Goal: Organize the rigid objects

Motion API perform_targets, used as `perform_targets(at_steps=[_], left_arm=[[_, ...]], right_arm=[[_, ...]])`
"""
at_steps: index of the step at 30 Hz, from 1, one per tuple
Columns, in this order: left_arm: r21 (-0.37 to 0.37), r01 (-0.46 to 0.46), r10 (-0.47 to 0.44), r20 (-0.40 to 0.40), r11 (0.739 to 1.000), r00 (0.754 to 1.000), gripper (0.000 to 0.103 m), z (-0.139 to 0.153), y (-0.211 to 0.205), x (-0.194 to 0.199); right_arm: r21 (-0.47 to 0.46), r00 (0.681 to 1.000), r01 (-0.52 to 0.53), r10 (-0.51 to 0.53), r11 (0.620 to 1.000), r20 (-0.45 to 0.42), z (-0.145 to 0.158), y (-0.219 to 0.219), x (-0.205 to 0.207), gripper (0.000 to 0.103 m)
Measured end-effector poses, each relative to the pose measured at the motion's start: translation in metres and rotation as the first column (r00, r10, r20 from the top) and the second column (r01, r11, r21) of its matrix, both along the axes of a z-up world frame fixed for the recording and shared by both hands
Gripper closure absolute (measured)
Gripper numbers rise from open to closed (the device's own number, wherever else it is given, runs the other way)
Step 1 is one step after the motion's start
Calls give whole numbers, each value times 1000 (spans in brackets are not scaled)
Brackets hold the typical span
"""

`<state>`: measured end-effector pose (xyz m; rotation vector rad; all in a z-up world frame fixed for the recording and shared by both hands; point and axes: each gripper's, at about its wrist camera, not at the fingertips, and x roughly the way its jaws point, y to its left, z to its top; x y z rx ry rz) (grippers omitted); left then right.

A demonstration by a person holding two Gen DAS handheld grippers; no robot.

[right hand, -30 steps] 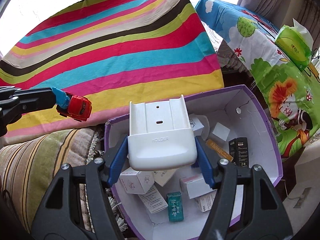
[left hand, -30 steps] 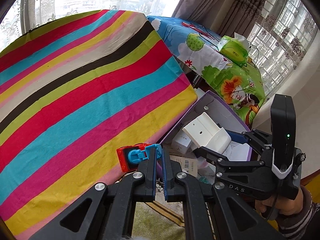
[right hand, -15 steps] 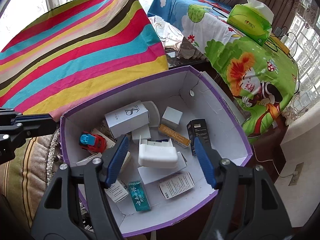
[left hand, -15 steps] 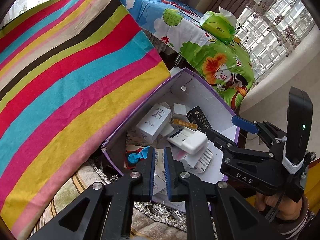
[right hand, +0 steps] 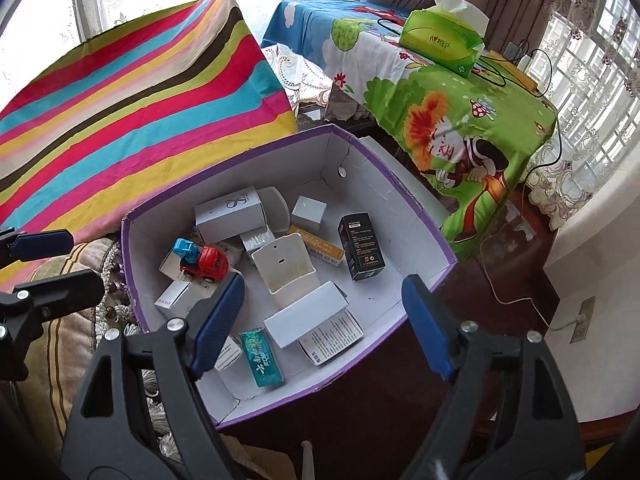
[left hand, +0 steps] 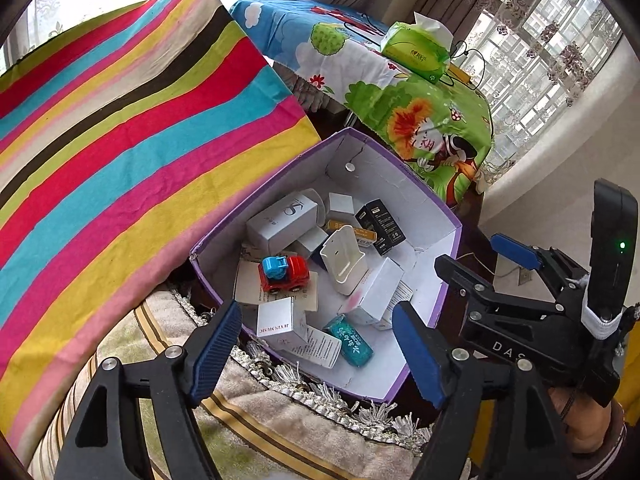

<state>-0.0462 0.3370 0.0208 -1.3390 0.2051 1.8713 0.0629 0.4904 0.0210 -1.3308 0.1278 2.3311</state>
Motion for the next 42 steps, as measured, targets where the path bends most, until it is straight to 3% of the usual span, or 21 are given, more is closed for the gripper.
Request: perform_targets(at_steps=[6,9,12,16,32,42], left_arm=[[-31,-45,44,-35,998,998,18,3,-2,23],[-4,-60,60,-23,998,998,13,4,-7,31],[21,-73,73,-6,997,997,0,2,-9,33],[-29,-93,92,-56,995,994,0,0,-5,36],[-60,-82,84,29,995,996,0,-20,-6,32],[-42,-97,97,10,994,995,0,-16,-7,31]], right_arm=[[-32,998,59,-60,998,-18,3,1,30,20],[-52,996,76,-77,996,-34,4,3,37,20],[-59,995,84,-87,995,-52,2,3,40,20],[-72,995,80,-84,994,-52,-1,3,41,20],[-75,995,82,-86,994,-48,-4,5,40,20],[-72,995,82,-85,994,-44,-4,6,40,20]])
